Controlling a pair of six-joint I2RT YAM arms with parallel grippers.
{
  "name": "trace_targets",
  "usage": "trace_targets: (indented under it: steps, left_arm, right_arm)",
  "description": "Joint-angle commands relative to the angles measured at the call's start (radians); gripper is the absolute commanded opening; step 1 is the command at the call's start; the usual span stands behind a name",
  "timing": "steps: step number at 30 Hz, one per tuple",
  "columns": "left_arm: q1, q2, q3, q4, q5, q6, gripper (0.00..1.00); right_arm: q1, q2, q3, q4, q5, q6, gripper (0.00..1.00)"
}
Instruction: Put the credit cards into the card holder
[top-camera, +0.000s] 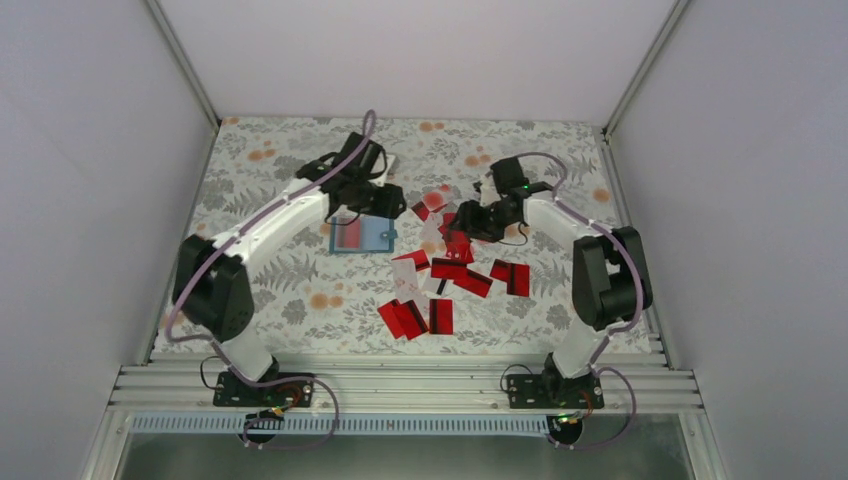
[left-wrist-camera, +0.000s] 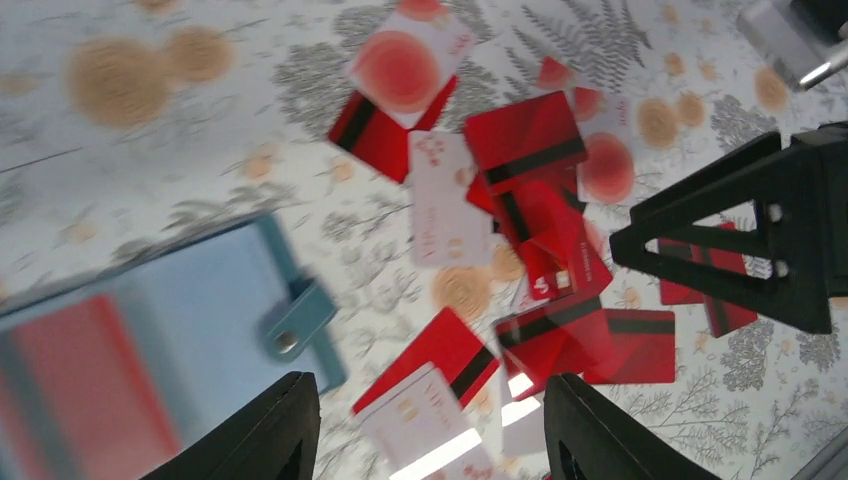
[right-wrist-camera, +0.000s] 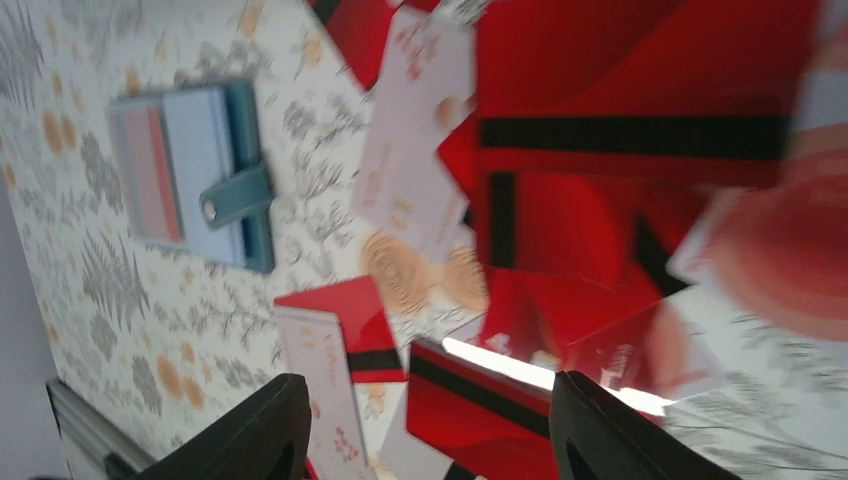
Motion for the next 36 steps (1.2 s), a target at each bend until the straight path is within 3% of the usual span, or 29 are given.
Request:
trace_targets:
  steps: [1,4,12,17,24,36]
  left_arm:
    - [-0.038,0.151,0.066,0.096,0.084,0.052,0.57]
    - [-0.044,0.281,0.16,0.119,0.127,0.062,0.55]
    - [-0.058,0.617,0.553,-0.02,0.25,0.052,0.54]
    - [-0.081,0.854,0.873,-0.209,0.225,0.08,0.53]
    - [-0.085,0.874,0.821,-0.18,0.246,0.085,0.53]
    - [-0.097,0.862,0.653,-0.124,0.339,0.103,0.53]
  right_arm:
    - [-0.089,-0.056,-0.058,0.071,0.035,0.054,0.62]
    - [-0.128,-0.044,-0.064,0.099,0.007,0.055,0.63]
    - [-0.198,0.072,0.048,0.098,-0.059,0.071,0.64]
    - [-0.204,0.18,0.127,0.101,-0.075,0.061,0.62]
    - [-0.207,0.277,0.15,0.103,-0.036,0.019,0.62]
    - [-0.198,0.278,-0.001,0.205,-0.24,0.015,0.61]
